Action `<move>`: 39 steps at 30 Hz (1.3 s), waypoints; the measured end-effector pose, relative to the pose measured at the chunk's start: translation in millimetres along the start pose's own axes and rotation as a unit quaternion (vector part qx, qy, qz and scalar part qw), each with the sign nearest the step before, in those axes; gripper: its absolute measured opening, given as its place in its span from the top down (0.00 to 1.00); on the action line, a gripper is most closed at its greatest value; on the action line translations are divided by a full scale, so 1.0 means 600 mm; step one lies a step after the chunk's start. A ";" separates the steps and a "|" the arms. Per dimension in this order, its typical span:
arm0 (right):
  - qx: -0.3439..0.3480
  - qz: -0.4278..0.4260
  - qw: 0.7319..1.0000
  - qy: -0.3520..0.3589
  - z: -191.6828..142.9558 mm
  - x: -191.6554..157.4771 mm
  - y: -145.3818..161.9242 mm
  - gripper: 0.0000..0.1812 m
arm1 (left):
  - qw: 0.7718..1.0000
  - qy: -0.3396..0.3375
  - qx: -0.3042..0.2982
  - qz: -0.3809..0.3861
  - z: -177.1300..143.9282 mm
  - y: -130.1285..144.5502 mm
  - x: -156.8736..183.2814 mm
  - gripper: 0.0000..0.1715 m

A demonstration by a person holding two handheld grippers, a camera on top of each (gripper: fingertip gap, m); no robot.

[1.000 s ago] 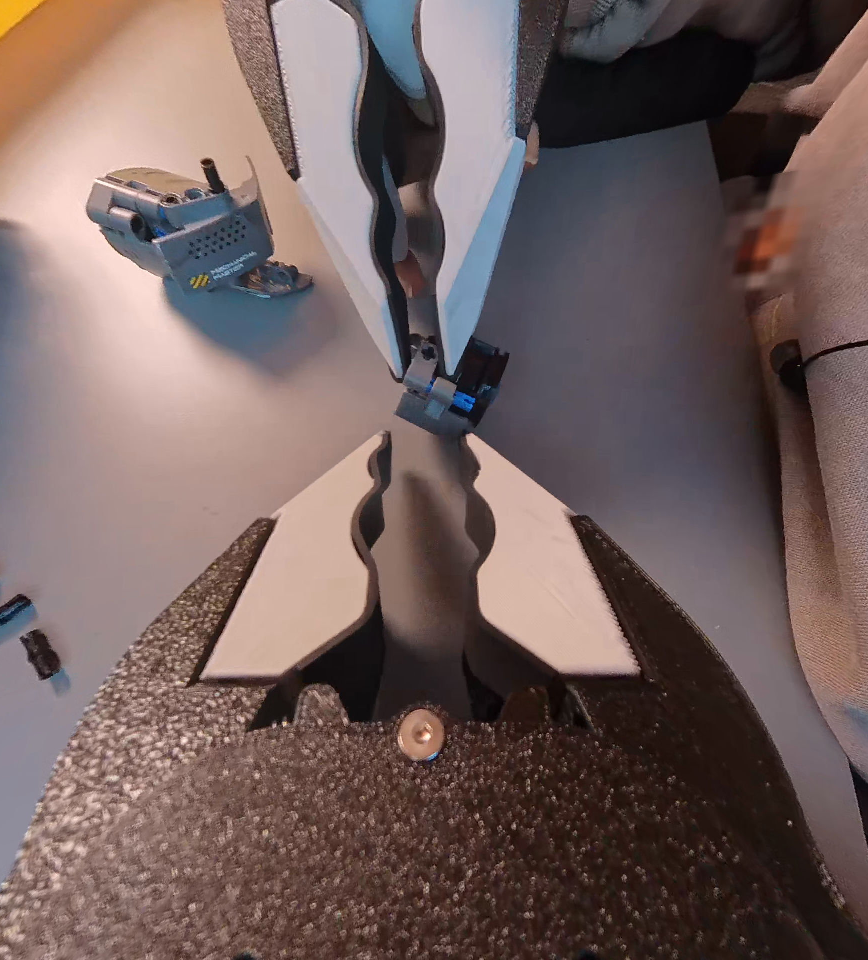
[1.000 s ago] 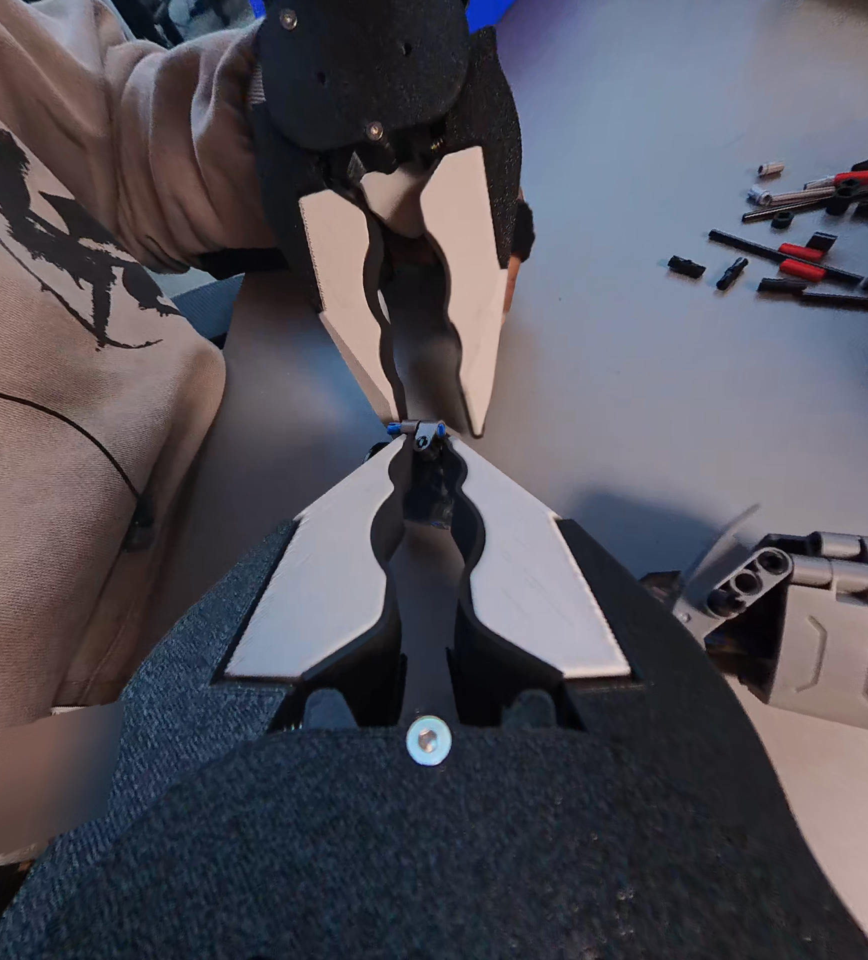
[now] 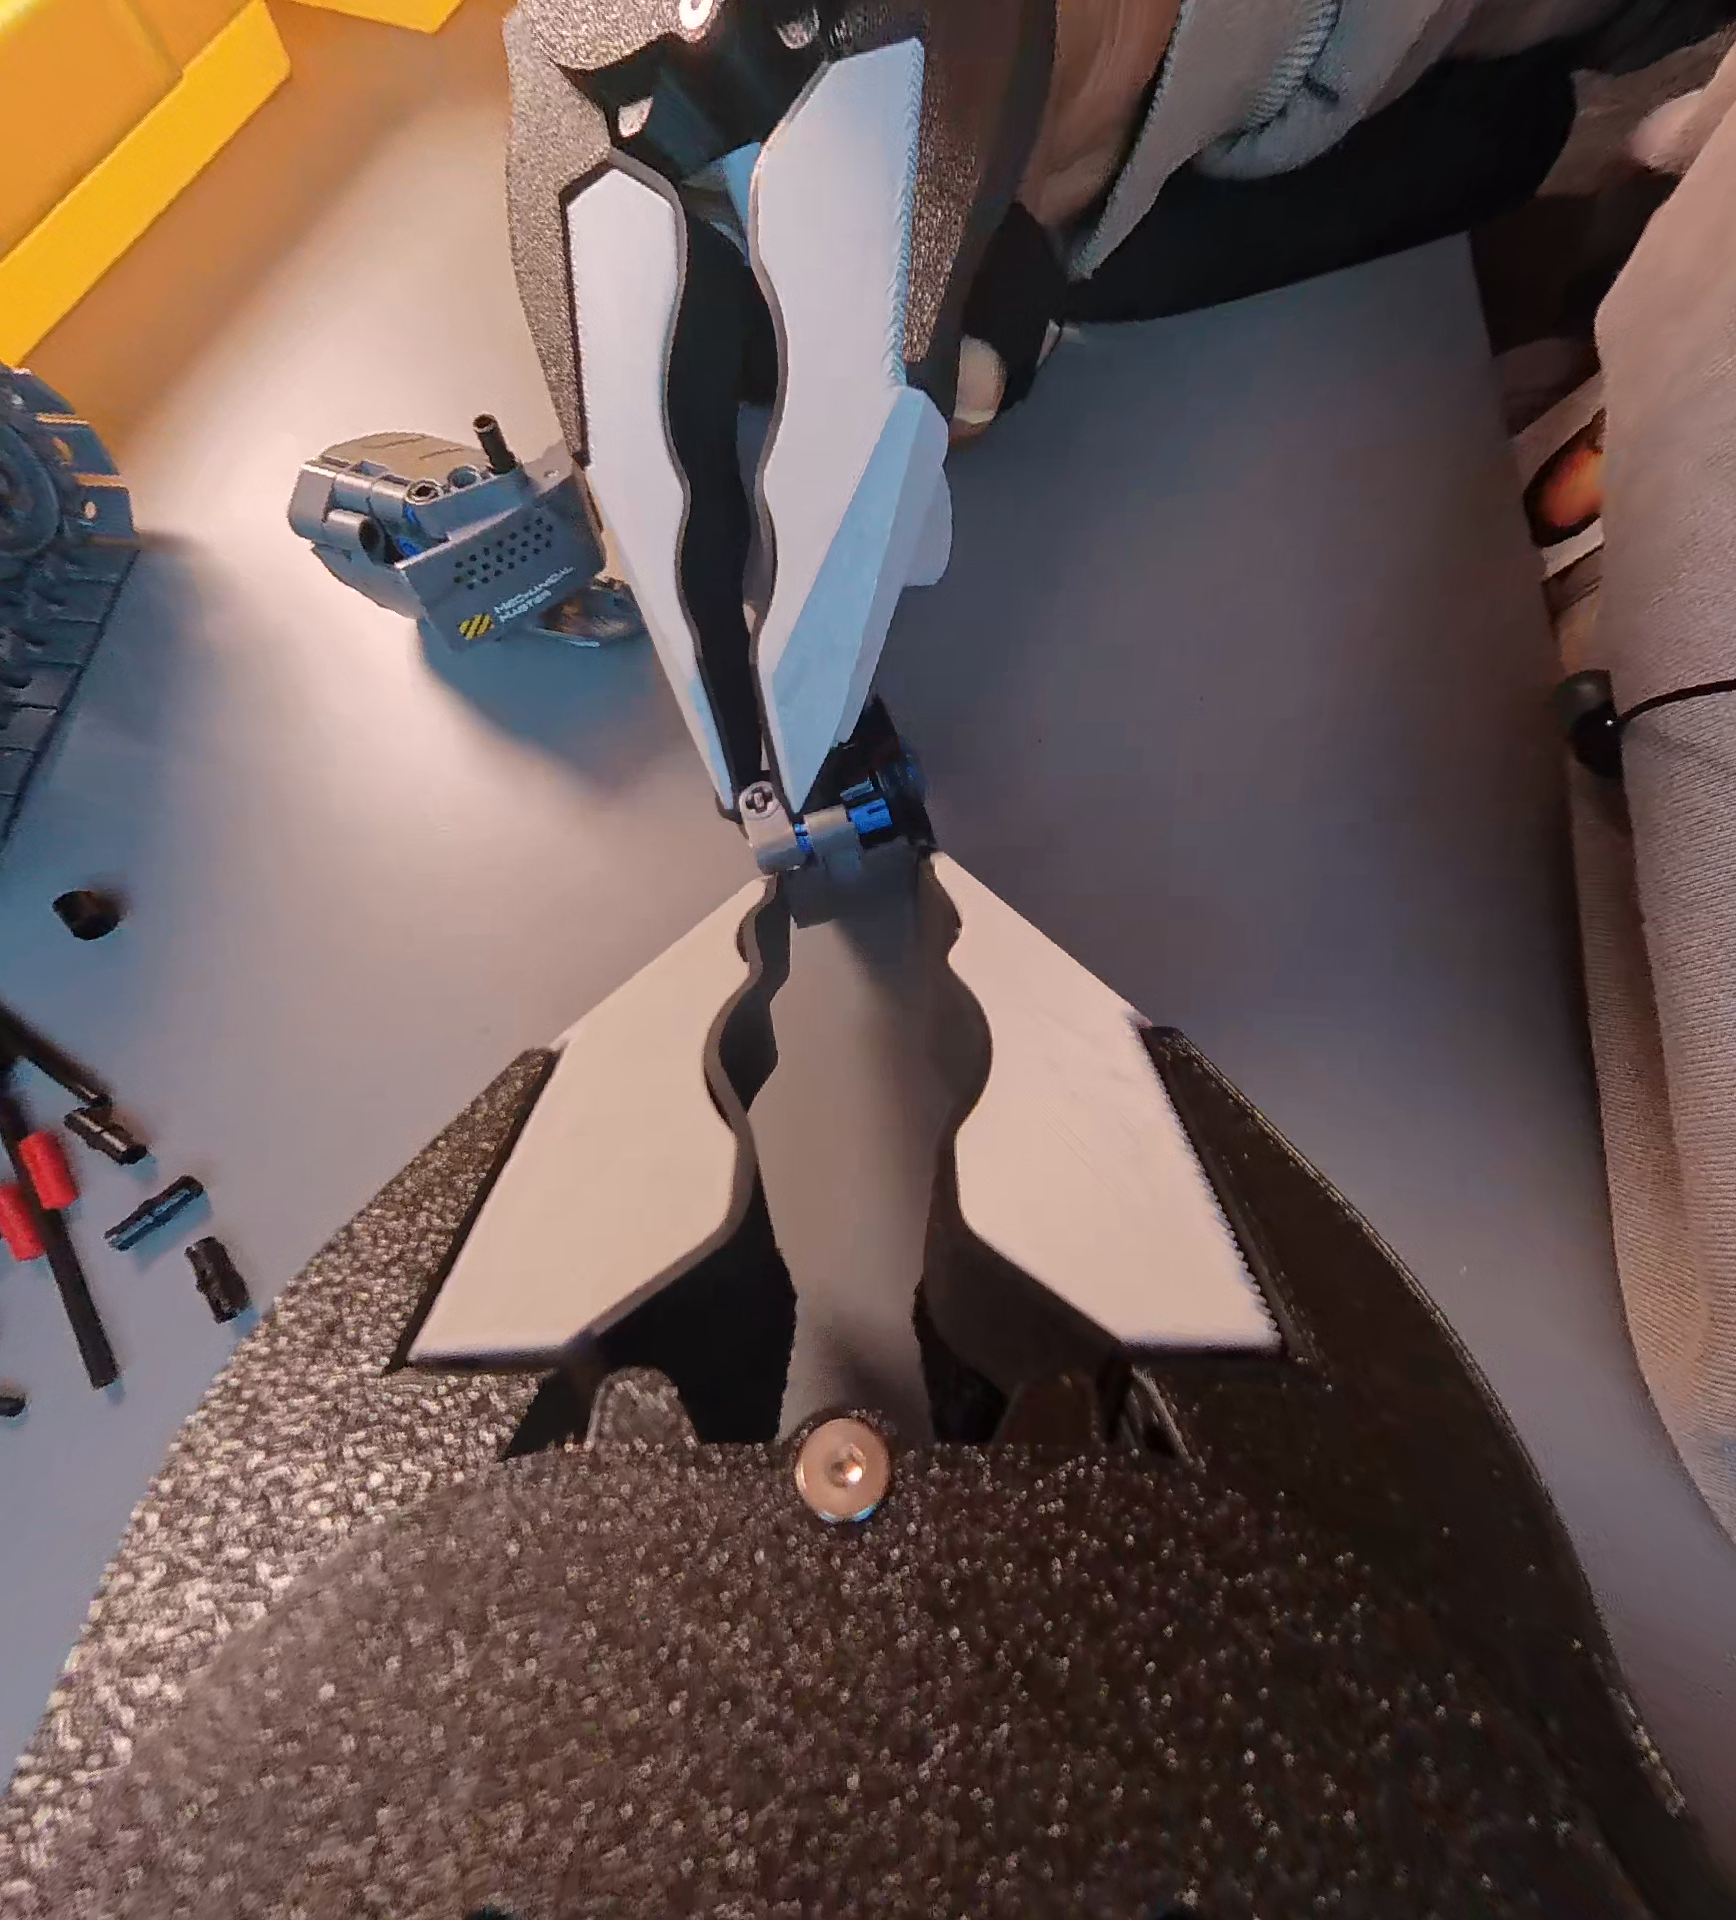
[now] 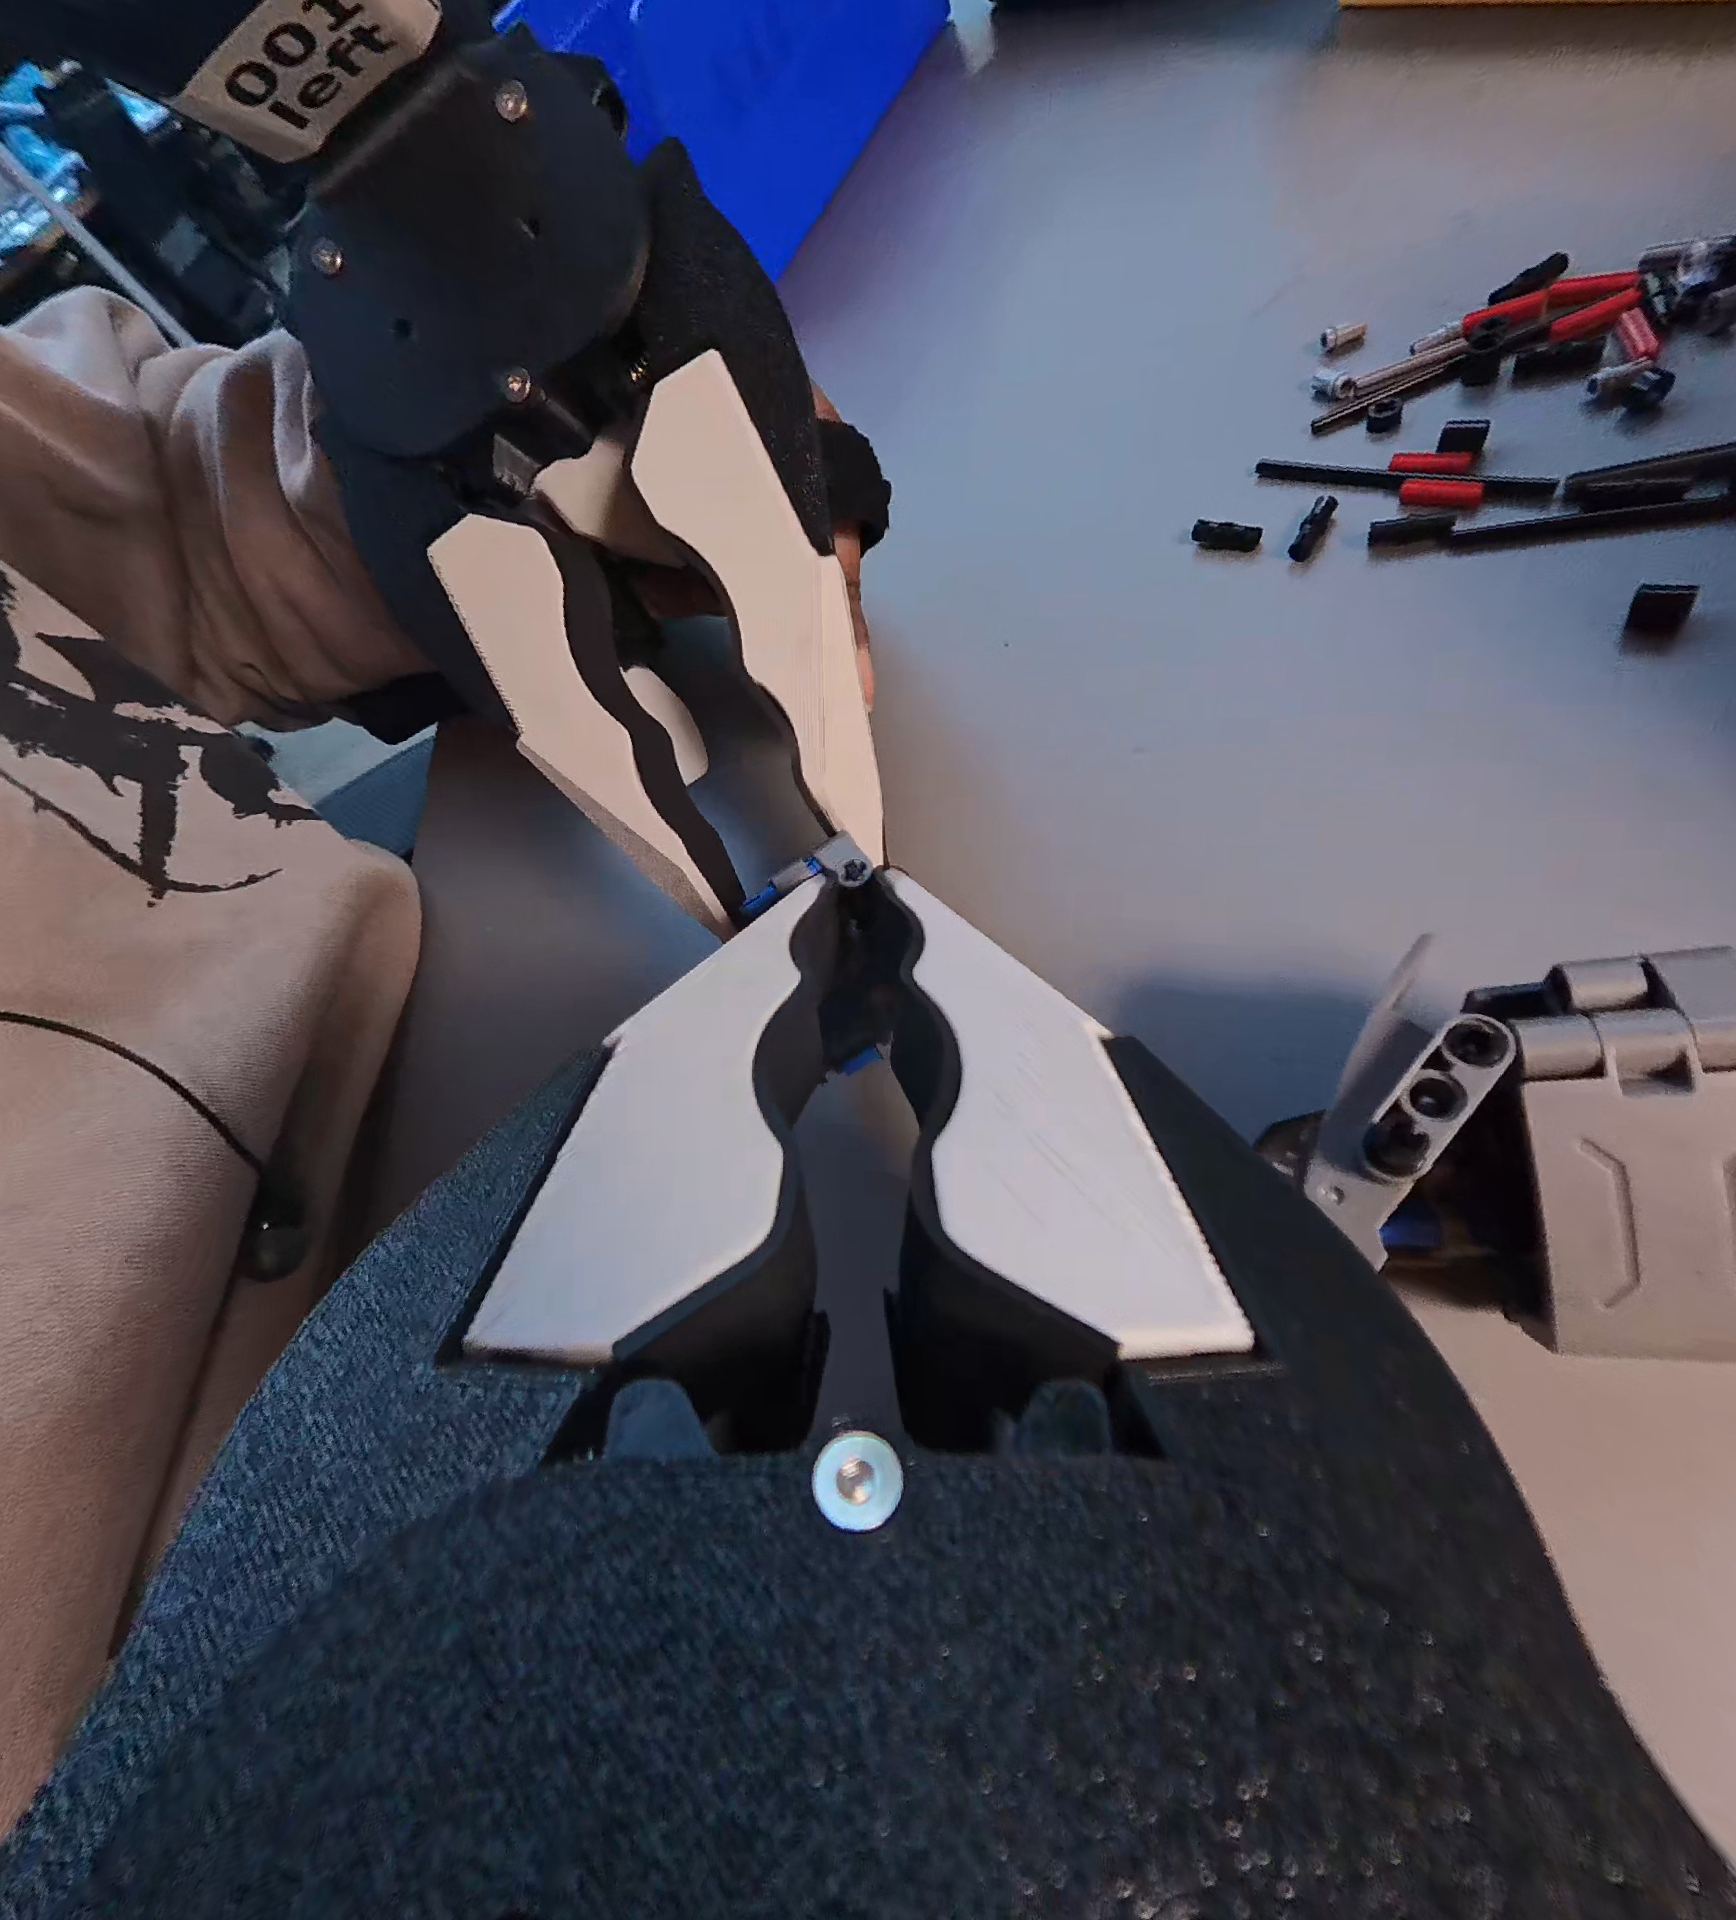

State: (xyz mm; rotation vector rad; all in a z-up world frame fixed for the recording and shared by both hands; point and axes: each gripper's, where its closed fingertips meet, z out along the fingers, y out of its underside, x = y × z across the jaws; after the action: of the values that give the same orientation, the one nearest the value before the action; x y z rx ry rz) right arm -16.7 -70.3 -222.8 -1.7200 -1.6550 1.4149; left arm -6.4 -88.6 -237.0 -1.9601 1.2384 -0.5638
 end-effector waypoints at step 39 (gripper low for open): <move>-0.111 -0.248 0.956 -0.111 -0.009 -0.051 0.004 0.96 | 0.997 0.067 0.004 0.039 -0.010 -0.010 0.034 0.86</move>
State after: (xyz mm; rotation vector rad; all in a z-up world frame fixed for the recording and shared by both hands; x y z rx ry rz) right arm -5.1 -96.6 -210.4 -1.1435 -2.2421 1.2436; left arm 1.7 -107.2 -229.2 -1.8838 1.3856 -0.6683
